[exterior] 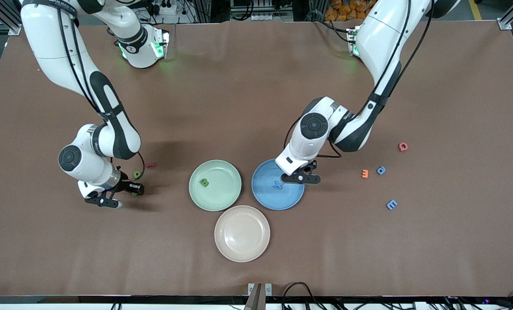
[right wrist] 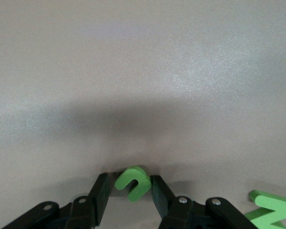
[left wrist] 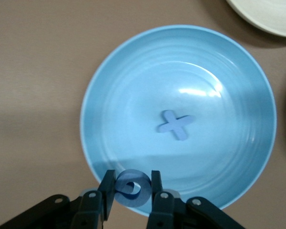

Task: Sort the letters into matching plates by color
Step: 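Release the G with the left gripper while the right gripper grasps the u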

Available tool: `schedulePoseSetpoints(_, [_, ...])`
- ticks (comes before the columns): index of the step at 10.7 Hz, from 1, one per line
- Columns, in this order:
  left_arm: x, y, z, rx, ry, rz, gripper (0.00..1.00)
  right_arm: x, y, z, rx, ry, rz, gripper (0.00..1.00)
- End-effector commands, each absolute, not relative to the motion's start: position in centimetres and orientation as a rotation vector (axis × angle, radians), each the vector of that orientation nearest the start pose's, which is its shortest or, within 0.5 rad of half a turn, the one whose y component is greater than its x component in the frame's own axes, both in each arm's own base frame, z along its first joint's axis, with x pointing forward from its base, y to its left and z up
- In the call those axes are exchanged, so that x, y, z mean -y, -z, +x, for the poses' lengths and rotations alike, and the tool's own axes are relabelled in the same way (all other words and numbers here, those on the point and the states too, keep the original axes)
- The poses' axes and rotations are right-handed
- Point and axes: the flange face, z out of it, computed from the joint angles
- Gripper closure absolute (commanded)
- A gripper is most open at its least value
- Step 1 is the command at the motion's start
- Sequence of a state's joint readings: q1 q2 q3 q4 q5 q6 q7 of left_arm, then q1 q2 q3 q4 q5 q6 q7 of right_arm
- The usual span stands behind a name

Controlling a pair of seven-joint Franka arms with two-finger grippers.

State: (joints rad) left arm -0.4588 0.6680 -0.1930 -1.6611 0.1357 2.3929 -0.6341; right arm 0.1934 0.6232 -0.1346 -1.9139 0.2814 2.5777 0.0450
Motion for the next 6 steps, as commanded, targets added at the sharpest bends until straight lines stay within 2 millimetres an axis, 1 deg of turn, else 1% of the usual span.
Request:
schedulePoseSetpoints(1, [43.1,-22.2,56.9,-0.063,0.112,-3.201,1.00,-2.5,-17.3,63.0,-0.325,0.076,-3.041,0.56])
schedulePoseSetpoints(2, [43.2,-22.5,57.0,-0.069,0.119,-3.202,0.98,-2.3,-17.6,63.1,-0.329,0.083,-3.040,0.57])
schedulePoseSetpoints(3, [43.1,-22.4,56.9,-0.082,0.128,-3.192,0.01,-2.2,-17.7,63.1,-0.331,0.085,-3.039,0.58])
schedulePoseSetpoints(5, [42.1,-22.5,57.4,-0.095,0.131,-3.165,0.00,-2.1,-17.7,63.1,-0.334,0.085,-3.039,0.61])
schedulePoseSetpoints(6, [41.4,-22.3,57.6,-0.105,0.114,-3.136,0.00,-2.0,-17.6,63.1,-0.336,0.086,-3.039,0.61])
